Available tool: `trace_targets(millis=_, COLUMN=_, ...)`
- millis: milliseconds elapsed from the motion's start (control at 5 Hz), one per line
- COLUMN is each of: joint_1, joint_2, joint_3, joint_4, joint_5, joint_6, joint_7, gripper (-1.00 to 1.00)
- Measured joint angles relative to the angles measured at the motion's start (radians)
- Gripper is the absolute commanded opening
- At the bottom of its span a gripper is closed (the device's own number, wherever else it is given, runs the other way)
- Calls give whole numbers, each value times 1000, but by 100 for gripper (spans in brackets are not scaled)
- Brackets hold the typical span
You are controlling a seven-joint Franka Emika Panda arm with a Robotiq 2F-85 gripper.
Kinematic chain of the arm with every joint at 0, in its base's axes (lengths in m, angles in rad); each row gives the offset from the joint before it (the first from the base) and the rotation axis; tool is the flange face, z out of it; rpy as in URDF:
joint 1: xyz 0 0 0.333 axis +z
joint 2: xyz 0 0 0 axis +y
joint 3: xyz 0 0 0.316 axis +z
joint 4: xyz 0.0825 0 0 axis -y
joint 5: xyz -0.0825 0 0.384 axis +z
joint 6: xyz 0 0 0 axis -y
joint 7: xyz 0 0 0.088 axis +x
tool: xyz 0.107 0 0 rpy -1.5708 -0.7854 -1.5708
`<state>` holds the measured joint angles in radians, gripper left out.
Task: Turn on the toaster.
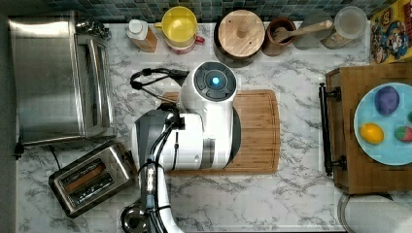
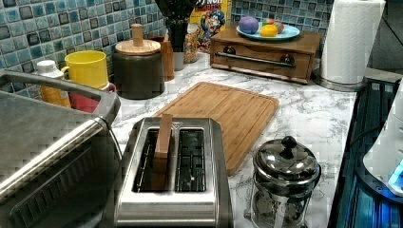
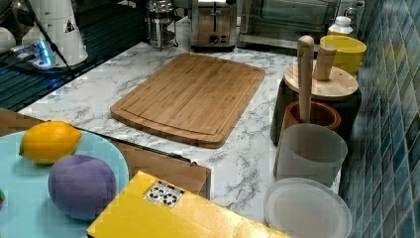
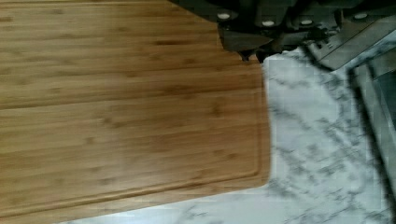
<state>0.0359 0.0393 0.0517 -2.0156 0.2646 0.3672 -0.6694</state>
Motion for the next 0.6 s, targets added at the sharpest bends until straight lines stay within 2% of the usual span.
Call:
trace_targets(millis=200, joint_1=6, joint_2=-23, joint_3=34, joint_4=-20, joint_5=53, joint_6=1, joint_7=-109, gripper=-100)
trace_targets(millis=400, joint_1=35, joint_2=-38, joint_3=47, joint_4=-23, joint_5=55, joint_6=-1, joint_7=-276, gripper=-100)
trace_targets(millis=600, joint_1=43, joint_2=-41, joint_3=71, joint_4=-23, joint_5=55, joint_6=-21, joint_7=-309, gripper=-100)
